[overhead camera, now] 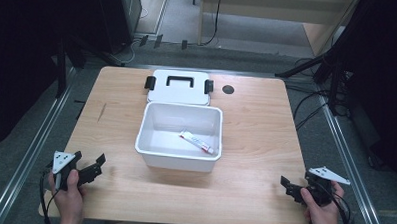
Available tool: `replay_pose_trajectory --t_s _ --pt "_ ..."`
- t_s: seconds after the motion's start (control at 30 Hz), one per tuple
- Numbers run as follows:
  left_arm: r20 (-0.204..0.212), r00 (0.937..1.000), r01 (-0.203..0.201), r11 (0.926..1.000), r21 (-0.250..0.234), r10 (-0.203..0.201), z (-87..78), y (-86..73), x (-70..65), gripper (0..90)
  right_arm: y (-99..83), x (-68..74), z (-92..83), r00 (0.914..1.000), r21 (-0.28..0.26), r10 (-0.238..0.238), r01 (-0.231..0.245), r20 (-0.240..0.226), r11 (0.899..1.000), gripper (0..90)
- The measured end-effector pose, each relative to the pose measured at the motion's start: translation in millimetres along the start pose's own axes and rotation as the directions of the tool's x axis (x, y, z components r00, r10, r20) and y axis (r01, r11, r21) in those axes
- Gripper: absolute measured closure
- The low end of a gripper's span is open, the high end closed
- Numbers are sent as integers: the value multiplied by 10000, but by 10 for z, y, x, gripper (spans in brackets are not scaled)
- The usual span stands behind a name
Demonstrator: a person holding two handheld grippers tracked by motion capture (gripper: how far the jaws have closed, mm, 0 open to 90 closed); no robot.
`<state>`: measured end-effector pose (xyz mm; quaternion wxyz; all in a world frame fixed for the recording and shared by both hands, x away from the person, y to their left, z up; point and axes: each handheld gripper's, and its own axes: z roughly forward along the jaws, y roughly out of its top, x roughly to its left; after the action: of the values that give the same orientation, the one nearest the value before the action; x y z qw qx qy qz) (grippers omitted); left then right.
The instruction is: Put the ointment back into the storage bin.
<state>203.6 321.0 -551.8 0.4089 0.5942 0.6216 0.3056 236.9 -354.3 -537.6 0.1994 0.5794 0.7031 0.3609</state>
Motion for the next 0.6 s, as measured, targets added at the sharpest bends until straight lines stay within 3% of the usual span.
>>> replay_pose_trajectory --t_s 0.07,0.2,0.3,0.37,0.6 --pt "-10 10000 -7 10000 -8 7 -1 0 -1 142 -90 -52 -24 9994 -413 333 -336 -80 9986 48" --pt "-43 10000 -19 10000 -11 19 2 -1 -5 142 -177 -117 -96 9987 -938 494 -507 -158 9943 62" --pt "-50 10000 -43 10000 -5 43 1 -1 -8 143 -234 -186 -124 9948 -1225 892 -947 -501 9879 67" --pt "-47 10000 -57 10000 -3 57 1 -2 -12 143 -235 -206 -129 9928 -1316 1027 -1102 -623 9852 71" --pt "3 10000 -40 10000 22 40 2 -1 -4 142 -220 -169 -100 9947 -1217 955 -995 -380 9876 87"
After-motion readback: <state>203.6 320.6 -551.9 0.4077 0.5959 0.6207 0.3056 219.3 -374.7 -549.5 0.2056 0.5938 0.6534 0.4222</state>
